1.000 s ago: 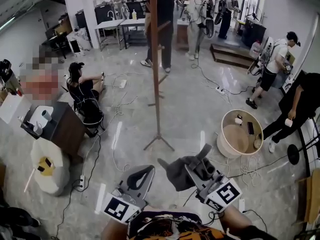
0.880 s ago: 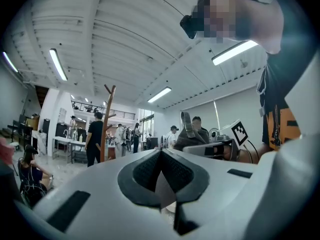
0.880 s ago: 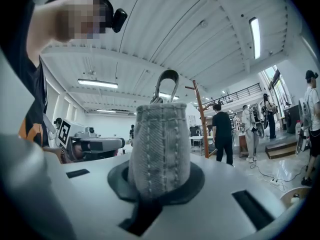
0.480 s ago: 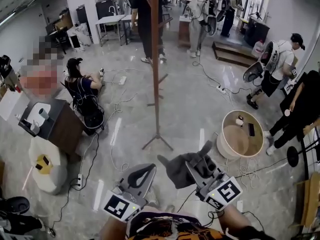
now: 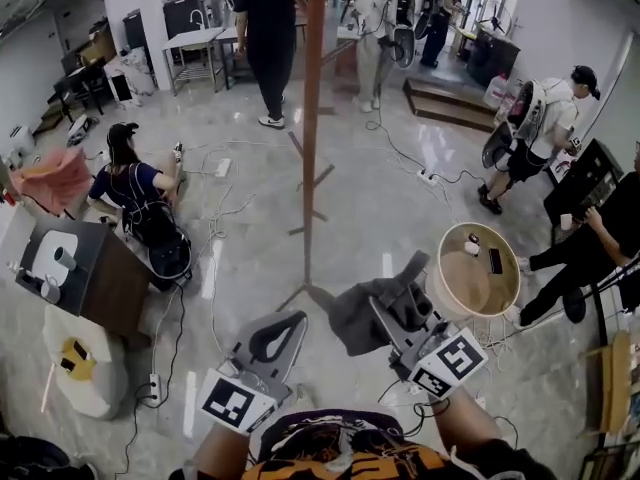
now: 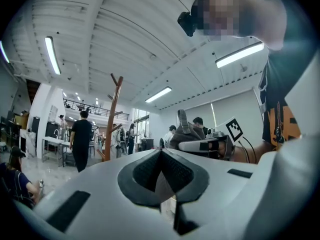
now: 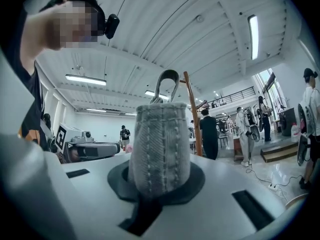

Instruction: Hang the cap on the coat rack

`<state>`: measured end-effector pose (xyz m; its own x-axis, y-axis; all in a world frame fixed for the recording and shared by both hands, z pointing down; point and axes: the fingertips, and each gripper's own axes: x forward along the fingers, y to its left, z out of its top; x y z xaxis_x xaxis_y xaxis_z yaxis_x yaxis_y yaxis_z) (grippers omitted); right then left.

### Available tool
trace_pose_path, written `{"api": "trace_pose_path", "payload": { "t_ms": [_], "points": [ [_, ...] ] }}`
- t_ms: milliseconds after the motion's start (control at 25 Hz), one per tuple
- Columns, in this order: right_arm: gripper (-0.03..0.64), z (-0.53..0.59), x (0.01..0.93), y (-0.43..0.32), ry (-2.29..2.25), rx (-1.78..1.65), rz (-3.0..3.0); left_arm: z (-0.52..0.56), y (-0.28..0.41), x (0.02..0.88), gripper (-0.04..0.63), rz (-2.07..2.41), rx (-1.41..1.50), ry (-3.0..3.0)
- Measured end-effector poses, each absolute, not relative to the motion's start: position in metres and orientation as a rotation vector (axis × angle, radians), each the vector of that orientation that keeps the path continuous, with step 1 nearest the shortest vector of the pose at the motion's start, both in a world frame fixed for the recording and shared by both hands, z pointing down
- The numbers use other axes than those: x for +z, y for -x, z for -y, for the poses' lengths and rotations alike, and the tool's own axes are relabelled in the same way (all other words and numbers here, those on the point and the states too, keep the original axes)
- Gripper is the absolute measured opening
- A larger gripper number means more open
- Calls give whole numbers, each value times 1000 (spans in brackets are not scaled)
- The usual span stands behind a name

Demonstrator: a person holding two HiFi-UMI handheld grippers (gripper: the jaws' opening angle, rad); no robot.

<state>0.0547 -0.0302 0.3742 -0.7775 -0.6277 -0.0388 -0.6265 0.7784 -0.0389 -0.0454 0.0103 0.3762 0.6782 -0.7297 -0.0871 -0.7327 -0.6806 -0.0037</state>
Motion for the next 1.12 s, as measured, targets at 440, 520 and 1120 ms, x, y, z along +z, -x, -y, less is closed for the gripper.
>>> {"api": "trace_pose_path", "payload": {
  "t_ms": [440,520,1120],
  "points": [
    [54,151,363,-29,1107,-23,-2924,80,82,384,21,-1234,106,2880],
    [54,180,364,-26,1119,-30,-2937,97,86,386,21,-1262,102,2874],
    [54,350,382,10,1041,-74,-3101,221,82,379,21,-1452,85,2757]
  ]
}}
